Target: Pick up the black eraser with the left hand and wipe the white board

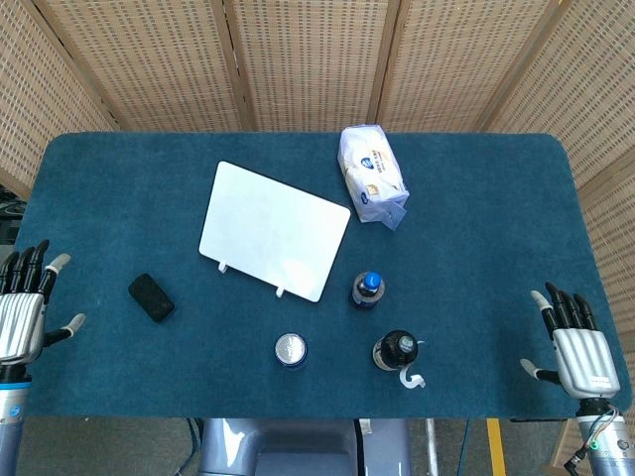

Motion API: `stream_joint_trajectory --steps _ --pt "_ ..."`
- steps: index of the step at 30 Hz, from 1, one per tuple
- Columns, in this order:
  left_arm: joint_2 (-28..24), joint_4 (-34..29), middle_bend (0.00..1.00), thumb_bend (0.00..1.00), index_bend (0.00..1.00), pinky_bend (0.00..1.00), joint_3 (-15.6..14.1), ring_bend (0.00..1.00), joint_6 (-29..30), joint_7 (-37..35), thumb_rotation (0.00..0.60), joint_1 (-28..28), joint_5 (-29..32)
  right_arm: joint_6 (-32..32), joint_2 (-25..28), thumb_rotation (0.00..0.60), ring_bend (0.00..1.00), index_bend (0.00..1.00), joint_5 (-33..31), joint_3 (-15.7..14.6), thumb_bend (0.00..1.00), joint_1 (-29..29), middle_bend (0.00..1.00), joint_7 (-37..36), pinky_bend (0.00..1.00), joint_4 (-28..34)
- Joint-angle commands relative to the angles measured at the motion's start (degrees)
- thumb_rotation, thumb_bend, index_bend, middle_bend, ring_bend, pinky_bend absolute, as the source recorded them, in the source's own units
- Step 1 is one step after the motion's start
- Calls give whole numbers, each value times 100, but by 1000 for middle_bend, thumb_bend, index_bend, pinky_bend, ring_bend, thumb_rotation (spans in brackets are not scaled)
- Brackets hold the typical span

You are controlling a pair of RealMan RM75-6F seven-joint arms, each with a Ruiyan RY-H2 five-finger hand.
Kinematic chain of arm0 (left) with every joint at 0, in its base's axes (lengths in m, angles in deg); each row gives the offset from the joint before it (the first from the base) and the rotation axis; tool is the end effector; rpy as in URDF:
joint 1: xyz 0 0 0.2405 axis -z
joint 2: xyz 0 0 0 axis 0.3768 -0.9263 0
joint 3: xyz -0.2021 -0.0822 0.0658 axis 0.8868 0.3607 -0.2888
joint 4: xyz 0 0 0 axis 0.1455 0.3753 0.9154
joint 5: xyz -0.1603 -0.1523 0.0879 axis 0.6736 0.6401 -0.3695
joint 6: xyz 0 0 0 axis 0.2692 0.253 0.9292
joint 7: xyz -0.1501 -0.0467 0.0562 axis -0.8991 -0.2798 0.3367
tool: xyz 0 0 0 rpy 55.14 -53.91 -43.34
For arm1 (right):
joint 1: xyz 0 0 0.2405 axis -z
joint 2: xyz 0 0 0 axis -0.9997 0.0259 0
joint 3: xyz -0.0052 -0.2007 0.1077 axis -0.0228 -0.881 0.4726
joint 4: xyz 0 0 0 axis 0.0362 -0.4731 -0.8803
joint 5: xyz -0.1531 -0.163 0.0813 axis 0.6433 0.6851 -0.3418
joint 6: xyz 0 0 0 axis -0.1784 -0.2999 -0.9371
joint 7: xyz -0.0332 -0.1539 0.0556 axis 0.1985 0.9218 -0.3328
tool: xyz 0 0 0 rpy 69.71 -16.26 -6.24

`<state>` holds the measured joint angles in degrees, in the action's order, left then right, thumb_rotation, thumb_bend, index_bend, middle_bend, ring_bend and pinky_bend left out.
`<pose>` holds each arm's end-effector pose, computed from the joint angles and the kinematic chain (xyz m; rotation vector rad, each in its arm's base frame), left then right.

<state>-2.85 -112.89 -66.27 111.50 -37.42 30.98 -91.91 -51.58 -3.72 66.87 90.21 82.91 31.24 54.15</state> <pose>-0.2711 0.2373 0.1083 -1.3392 -0.7528 -0.8933 -0.3007 -0.2076 0.1041 1.4287 -0.8978 0.7759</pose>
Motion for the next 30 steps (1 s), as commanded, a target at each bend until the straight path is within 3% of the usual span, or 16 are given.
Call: stream_joint_trajectory --steps 1,7,14,30 --pt "1 4 0 175 141 0 -11 0 -30 6 600 7 5 10 6 600 0 69 -14 3 0 -1 0 -6 0 1" --pt "-15 -9 0 171 118 0 -21 0 -61 -23 600 11 6 -51 25 600 0 69 37 -3 0 17 0 -24 0 25" --pt "-29 -4 0 167 3 0 -35 0 -151 -80 600 37 23 -70 14 600 0 70 19 10 0 22 0 15 0 32" --pt "-51 -63 0 157 0 0 -59 0 -173 -22 600 45 6 -101 26 600 0 69 28 22 0 36 0 -70 0 5"
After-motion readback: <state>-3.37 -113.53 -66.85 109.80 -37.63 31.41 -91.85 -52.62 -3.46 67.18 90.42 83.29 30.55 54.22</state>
